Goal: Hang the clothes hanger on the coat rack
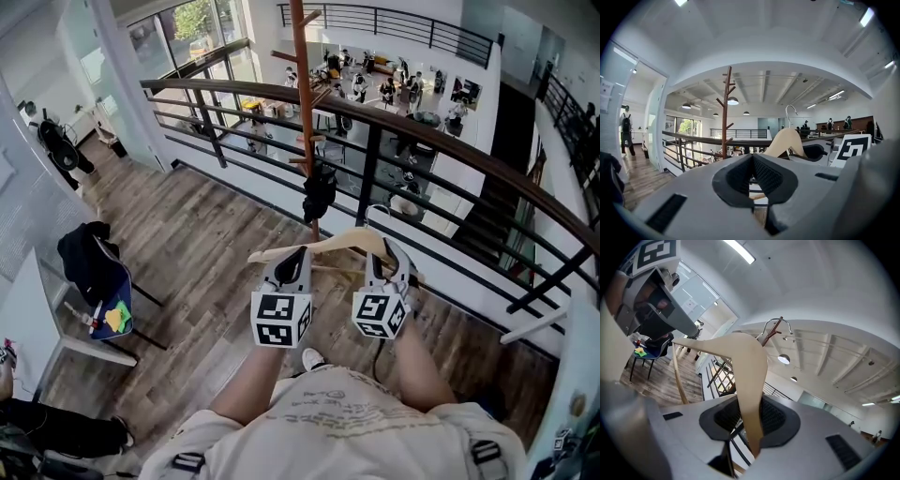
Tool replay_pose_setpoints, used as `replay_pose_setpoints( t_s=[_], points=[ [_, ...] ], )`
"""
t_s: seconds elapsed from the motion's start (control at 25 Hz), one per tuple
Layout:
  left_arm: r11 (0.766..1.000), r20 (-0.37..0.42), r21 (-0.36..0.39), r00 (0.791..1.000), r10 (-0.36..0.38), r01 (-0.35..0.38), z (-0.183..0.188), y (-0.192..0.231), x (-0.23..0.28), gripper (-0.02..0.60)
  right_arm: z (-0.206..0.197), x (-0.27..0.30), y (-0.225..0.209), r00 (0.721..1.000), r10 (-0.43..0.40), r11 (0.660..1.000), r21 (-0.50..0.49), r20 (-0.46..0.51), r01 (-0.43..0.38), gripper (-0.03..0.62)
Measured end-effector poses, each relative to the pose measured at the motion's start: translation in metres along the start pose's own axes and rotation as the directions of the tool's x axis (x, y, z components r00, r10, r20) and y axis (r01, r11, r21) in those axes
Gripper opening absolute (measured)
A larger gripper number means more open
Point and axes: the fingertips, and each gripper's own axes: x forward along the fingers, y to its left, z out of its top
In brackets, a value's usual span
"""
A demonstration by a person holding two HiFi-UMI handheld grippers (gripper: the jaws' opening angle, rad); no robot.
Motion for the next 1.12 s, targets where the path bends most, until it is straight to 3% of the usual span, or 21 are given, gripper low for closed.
replay_pose_setpoints(
  t_s=[0.4,0.88,1.12],
  points=[
    [1.000,-0.006,-0.005,1.000,-0.009,0.009,0.033,0.040,0.077,0.005,0.023,0.092,-0.019,1.000,0.015,1.000,-0.012,-0.001,-0.015,0.106],
    [0.999,-0.007,-0.034,1.000,0.024,-0.024,0.035,0.109,0.129,0.005,0.041,0.181,-0.001,0.999,0.040,0.999,-0.030,0.005,-0.040,0.106],
    [0.999,-0.015,-0.044,1.000,0.011,-0.012,0.031,0.116,0.143,0.005,0.040,0.199,0.003,0.999,0.050,0.998,-0.047,0.004,-0.050,0.106]
  ],
)
